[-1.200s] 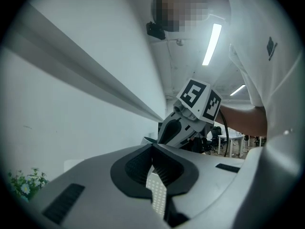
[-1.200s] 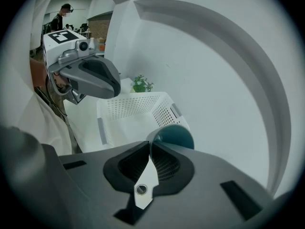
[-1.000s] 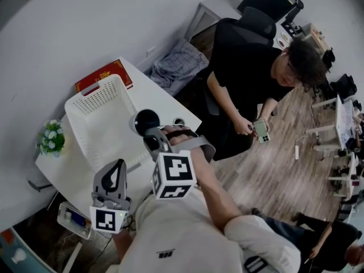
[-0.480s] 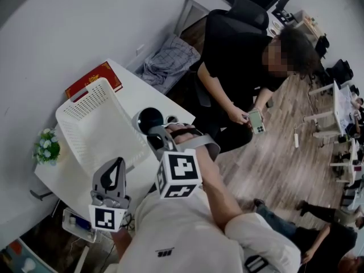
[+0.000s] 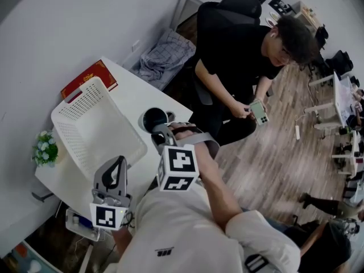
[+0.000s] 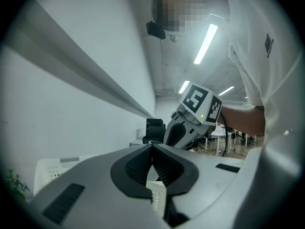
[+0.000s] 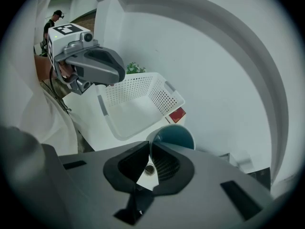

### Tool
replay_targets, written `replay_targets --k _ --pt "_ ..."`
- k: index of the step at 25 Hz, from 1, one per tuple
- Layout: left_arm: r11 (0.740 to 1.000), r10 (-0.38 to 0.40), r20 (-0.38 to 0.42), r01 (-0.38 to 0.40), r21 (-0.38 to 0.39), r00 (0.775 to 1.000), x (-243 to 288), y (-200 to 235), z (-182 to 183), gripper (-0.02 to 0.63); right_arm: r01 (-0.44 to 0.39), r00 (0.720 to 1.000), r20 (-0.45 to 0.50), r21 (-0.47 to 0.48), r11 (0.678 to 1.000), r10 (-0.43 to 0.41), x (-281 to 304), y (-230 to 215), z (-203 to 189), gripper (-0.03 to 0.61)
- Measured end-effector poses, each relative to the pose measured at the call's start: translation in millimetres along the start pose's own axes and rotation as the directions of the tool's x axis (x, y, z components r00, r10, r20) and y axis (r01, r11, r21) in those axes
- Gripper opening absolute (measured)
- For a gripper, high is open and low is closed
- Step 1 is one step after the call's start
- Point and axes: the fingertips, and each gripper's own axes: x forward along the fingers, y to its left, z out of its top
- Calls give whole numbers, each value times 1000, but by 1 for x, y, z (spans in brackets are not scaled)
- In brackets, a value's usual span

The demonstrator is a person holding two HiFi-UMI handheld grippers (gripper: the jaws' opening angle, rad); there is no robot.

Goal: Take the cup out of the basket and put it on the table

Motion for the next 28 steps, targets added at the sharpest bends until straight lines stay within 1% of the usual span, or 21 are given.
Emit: replay_targets --k 3,7,13,24,28 --pt "1000 -6 -7 6 -2 1000 3 -2 -3 9 -14 1000 -16 9 1000 14 9 3 -9 34" --pt "1000 -12 -17 11 -19 1000 9 -6 -7 9 -53 998 -26 39 998 54 20 12 -19 34" --pt "999 -25 -30 24 -32 999 19 -11 -14 9 -69 996 -60 50 996 72 41 15 -36 34" --pt "999 -28 -52 25 -48 998 29 -13 -22 9 -145 981 -116 80 986 154 88 39 -64 34" --pt "998 -25 -61 22 -51 998 31 -12 -26 9 -156 978 -127 88 984 166 101 43 -71 34"
